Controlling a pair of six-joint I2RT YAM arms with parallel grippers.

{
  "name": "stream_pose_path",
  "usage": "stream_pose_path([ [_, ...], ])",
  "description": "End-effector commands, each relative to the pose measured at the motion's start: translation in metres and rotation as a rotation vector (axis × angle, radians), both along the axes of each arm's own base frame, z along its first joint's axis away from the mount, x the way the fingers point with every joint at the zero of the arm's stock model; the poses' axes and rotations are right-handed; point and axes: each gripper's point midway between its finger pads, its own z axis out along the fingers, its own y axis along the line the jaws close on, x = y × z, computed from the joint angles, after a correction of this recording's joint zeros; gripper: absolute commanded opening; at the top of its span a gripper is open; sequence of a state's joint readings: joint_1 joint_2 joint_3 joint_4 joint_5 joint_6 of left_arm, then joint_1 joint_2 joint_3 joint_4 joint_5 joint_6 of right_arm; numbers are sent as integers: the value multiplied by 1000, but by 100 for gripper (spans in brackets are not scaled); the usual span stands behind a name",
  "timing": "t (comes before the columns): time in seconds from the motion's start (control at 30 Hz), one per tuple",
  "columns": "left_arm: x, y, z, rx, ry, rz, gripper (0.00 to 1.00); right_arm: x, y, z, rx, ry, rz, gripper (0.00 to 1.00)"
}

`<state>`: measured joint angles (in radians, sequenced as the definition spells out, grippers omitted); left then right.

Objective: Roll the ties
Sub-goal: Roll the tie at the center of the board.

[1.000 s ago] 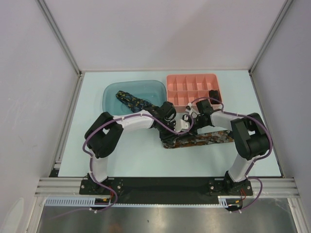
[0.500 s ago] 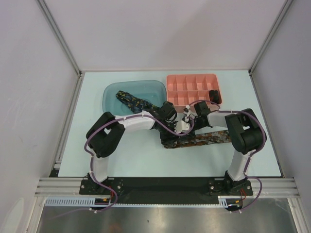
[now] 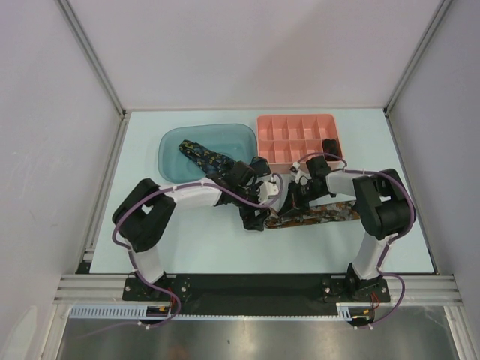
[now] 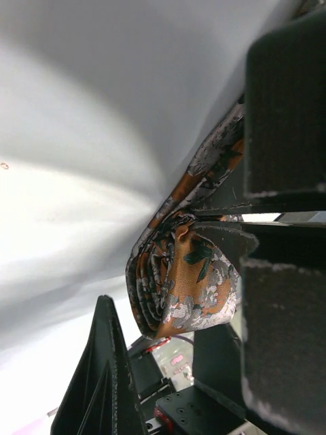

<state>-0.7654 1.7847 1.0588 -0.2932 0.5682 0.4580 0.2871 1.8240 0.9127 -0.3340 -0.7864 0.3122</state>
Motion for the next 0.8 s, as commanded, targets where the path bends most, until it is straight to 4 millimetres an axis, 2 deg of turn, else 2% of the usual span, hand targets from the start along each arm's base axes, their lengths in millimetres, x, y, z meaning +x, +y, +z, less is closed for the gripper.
stream_pose_path([
  [0.0,3,-31,18,-127,46,0,93,2,-20,-15,-131,-67,5,0],
  [0.13,8,-45,10,-146,96,39,92,-1,-21,-15,-133,-68,4,0],
  [0.23,11,-53,5,-151,122,67,85,-2,-19,-15,-126,-68,4,0],
  [0.3,9,-56,-2,-133,131,68,74,-3,-17,-15,-116,-61,3,0],
  [0.47,16,-56,4,-90,6,12,44,-5,-9,-13,-85,-55,-4,0],
  [0.5,10,-52,3,-56,1,-10,41,-6,-5,-11,-75,-53,-1,0],
  [0.6,9,-43,3,12,-71,-69,31,-2,3,-3,-38,-65,1,0],
  [0.77,3,-25,-10,134,-137,-142,27,5,-10,28,38,-59,-7,22],
])
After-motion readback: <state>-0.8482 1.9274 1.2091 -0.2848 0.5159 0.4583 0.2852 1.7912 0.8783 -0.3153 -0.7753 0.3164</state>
